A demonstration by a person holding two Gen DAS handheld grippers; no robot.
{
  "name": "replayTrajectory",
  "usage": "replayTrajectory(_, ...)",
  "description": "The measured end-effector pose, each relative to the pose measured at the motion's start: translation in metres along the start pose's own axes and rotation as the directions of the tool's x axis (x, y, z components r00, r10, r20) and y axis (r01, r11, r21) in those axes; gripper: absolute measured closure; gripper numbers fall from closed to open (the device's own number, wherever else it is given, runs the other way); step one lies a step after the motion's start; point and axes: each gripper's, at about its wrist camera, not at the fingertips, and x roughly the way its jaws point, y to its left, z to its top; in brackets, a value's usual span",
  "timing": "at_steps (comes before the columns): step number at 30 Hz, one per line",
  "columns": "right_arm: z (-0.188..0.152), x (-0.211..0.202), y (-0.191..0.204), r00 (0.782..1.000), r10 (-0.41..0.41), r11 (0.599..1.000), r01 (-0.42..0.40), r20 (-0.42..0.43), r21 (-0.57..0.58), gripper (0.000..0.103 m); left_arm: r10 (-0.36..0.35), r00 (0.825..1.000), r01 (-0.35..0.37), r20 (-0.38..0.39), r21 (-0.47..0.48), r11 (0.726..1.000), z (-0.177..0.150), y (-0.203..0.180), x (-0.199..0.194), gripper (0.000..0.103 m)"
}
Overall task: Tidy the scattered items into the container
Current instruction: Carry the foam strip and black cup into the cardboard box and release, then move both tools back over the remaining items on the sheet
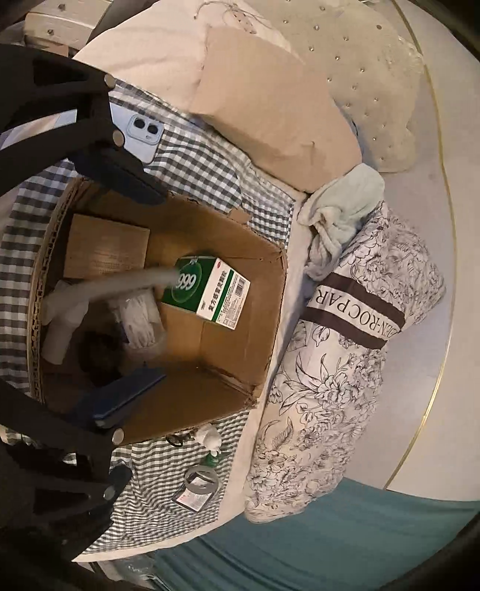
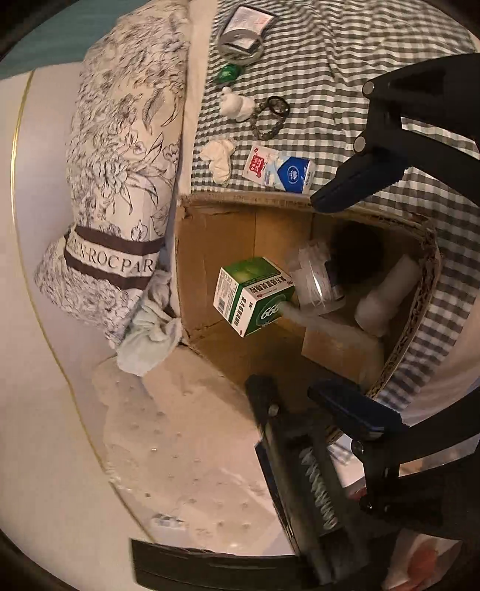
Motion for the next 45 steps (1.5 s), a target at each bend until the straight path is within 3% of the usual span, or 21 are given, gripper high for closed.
replayTrajectory(7,-0.007,-0.051,-0.047,0.991,-0.089,0.991,0.079,0.098,0.104,0.011,0.066,0.997,-0.068,0.044,0.041,0.997,-0.024,-0.029,-0.019,0.000)
replayTrajectory(15,-0.025,-0.129,-0.112,0.955,-0.208,0.967,0.168,0.213,0.194,0.008,-0.076,0.993,0.063,0.090,0.141,0.988,-0.066,-0.112,-0.041,0.000)
replayTrajectory(19,-0.042,-0.160,-0.141,0.928,-0.279,0.950,0.230,0.247,0.211,0.005,-0.117,0.986,0.102,0.118,0.122,0.987,-0.075,-0.148,-0.045,0.000)
replayTrajectory(24,-0.061,-0.181,-0.180,0.903,-0.344,0.930,0.290,0.256,0.226,0.005,-0.148,0.986,0.138,0.081,0.113,0.984,-0.086,-0.184,-0.028,0.000)
replayTrajectory(28,-0.072,-0.182,-0.215,0.903,-0.354,0.920,0.289,0.242,0.265,0.005,-0.138,0.989,0.129,0.056,0.139,0.982,-0.088,-0.211,-0.006,0.000)
replayTrajectory(34,-0.074,-0.163,-0.257,0.907,-0.358,0.914,0.292,0.222,0.282,0.005,-0.118,0.990,0.100,0.080,0.200,0.975,-0.081,-0.248,0.034,0.000)
replayTrajectory(45,-0.036,-0.089,-0.325,0.904,-0.383,0.904,0.325,0.190,0.277,0.005,-0.102,0.993,0.089,0.062,0.188,0.978,-0.052,-0.291,0.152,0.000)
